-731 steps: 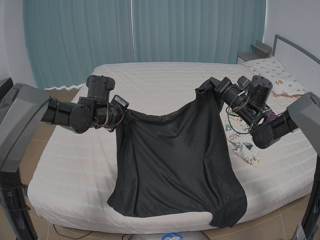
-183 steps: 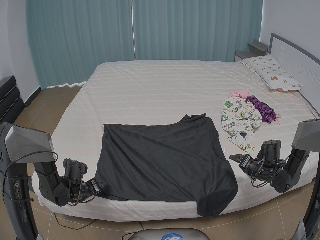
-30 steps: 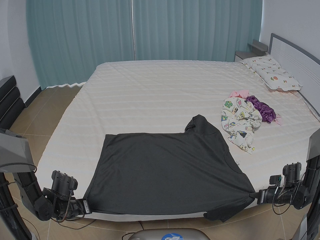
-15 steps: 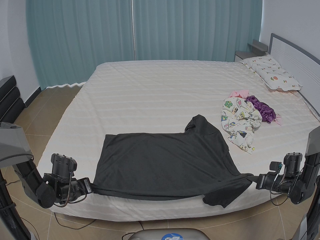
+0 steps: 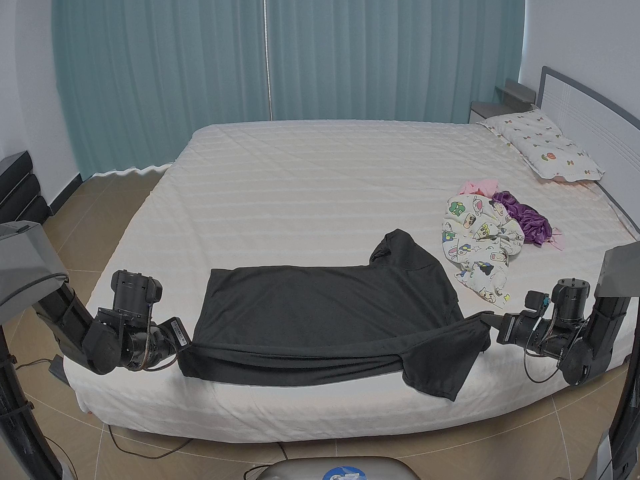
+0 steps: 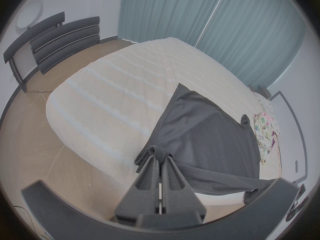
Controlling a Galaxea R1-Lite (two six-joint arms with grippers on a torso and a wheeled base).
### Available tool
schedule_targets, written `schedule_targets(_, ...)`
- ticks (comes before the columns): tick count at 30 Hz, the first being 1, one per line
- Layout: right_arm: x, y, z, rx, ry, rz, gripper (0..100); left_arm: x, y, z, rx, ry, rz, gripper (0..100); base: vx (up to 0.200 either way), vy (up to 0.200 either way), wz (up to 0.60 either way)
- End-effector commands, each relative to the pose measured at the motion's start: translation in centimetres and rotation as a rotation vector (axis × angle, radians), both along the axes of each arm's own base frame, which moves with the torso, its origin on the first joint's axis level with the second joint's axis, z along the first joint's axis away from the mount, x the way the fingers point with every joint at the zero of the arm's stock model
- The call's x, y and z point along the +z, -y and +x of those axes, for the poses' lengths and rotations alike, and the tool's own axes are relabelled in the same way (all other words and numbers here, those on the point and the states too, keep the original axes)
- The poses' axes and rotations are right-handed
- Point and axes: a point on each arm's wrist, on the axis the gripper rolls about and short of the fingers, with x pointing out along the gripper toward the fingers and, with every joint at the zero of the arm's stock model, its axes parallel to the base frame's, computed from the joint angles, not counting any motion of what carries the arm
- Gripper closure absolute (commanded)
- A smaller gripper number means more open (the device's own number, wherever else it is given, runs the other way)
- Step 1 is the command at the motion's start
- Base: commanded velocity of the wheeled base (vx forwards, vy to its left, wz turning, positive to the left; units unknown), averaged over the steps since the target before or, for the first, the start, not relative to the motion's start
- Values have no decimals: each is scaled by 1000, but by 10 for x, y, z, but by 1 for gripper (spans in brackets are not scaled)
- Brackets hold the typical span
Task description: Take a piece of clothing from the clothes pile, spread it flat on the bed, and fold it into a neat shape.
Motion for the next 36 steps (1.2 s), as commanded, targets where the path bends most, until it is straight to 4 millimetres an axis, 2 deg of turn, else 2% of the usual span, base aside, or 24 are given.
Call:
schedule_targets(1, 6, 0, -5, 24, -1, 20, 100, 3, -5, 5, 23, 18, -8, 100, 0, 0, 0)
schedule_targets(7, 11, 13, -29, 36, -56, 51, 100, 14, -18, 2, 84, 44, -52, 100, 0, 0, 0)
schedule_targets(12, 13, 22, -37, 29, -71, 68, 100, 21, -22, -6, 82, 52, -69, 100, 0, 0, 0)
schedule_targets(13, 10, 24, -42, 22, -93, 74, 100, 28, -22, -14, 61, 43, -94, 100, 0, 0, 0)
schedule_targets(16, 7, 24, -47, 26, -116, 77, 100, 31, -22, -21, 36, -10, -114, 100, 0, 0, 0)
schedule_targets(21, 2, 19, -57, 54, -156, 81, 100, 29, -21, -21, 27, -50, -110, 100, 0, 0, 0)
schedule_targets(28, -6, 18, -80, 78, -222, 37, 100, 21, -23, -35, -16, -153, -60, 100, 0, 0, 0)
schedule_targets(36, -10, 18, -102, 100, -266, -6, 100, 25, -24, -52, -72, -225, -9, 100, 0, 0, 0)
